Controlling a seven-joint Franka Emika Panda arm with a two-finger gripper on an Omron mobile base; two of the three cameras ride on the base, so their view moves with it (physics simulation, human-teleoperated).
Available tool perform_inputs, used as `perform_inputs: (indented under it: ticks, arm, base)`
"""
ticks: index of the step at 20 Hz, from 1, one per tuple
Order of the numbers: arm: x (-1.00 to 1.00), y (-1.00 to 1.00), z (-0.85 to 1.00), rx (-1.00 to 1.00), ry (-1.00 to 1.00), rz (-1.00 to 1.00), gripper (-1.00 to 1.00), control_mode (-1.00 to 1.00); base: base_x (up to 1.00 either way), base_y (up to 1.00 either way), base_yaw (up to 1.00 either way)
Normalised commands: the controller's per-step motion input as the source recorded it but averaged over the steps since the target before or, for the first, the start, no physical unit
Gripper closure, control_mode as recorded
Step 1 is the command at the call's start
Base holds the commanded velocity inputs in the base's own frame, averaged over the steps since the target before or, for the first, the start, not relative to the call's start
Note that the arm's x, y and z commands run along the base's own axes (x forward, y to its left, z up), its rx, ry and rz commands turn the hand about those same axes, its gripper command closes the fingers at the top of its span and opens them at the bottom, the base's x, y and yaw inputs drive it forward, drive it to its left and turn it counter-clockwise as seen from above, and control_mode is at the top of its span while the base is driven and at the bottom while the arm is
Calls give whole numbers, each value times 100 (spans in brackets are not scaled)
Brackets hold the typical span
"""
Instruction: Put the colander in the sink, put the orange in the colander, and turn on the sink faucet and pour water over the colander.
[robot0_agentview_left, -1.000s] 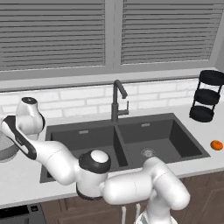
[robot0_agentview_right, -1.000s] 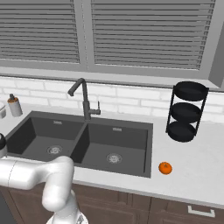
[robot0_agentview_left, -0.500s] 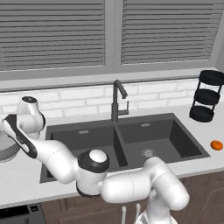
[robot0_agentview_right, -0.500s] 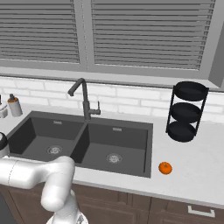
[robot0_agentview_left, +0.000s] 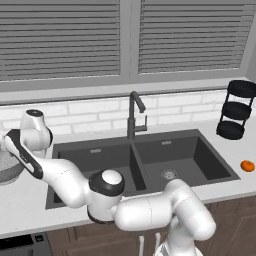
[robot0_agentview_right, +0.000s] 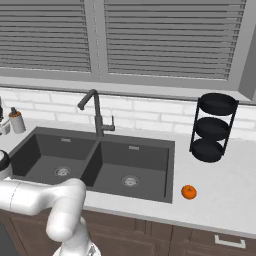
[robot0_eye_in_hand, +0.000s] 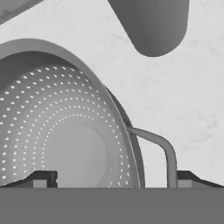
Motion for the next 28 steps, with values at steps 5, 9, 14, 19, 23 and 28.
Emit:
perform_inputs:
  ticks: [5,9,14,19,23,28]
  arm:
    - [-17,0,-39,0,0,1,-100,-100]
    - [-17,0,-19,0,0,0,-100,-100]
    - [-4,0,-2,0,0,0,-100,-100]
    - [0,0,-4,0,0,0,-100,-100]
    - [-3,-2,-25,-5,1,0,-100,-100]
    - [0,0,-7,-2,2,0,-100,-100]
  base:
    - [0,0,0]
    - [0,0,0]
    - [0,0,0]
    - [0,0,0]
    - [0,0,0]
    - [0,0,0]
